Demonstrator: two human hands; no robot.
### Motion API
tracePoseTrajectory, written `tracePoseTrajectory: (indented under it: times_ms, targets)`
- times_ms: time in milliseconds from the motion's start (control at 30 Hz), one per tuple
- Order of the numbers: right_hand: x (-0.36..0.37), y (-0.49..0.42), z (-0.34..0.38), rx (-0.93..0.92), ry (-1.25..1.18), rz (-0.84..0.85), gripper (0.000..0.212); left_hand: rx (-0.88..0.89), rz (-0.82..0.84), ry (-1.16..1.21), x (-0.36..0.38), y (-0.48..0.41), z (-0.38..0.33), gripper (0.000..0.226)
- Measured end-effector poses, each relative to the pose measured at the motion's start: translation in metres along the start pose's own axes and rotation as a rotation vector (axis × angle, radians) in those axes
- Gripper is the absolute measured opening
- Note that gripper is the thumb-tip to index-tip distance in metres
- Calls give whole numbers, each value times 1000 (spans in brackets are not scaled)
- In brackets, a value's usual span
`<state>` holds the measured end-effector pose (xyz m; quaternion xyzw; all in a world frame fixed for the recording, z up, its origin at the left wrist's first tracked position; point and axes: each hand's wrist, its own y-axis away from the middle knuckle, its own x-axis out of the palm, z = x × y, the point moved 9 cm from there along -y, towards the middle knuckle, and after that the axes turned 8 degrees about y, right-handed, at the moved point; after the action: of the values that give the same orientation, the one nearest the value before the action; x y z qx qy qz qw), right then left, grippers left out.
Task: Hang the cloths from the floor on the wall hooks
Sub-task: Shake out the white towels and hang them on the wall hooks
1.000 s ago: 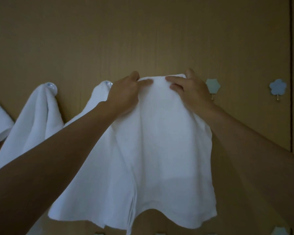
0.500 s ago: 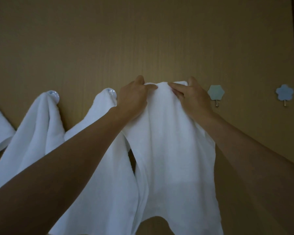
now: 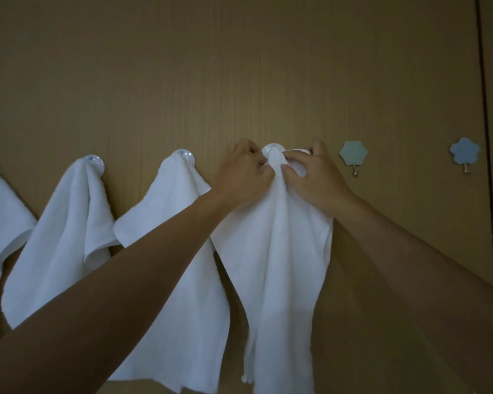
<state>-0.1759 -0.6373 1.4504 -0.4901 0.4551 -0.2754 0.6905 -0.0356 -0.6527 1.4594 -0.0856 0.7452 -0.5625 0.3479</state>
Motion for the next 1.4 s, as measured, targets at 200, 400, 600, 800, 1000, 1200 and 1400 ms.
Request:
tracePoseTrajectory:
  times_ms: [200, 400, 600, 800, 1000, 1200, 1400]
  targets:
    - [-4, -9, 10, -77, 191, 36, 27, -36, 27, -21, -1, 2, -8, 34]
    - [-5, 0, 17, -19, 146, 51, 28, -109, 121, 56, 8, 13, -11, 39]
    - [3, 13, 5, 27, 140, 60, 26, -143, 96, 275, 13, 19, -2, 48]
    - [-6, 14, 19, -25, -20, -14, 37, 56, 18, 267, 8, 19, -19, 59]
    - [5, 22, 16, 92, -129, 8, 42, 61, -17, 325, 18, 28, -14, 62]
    - [5, 21, 21, 79, -91, 44, 43, 5, -14, 401, 16, 42, -7, 63]
    - [7, 35, 12, 58, 48, 85, 46, 108, -48, 202, 12, 60, -12, 59]
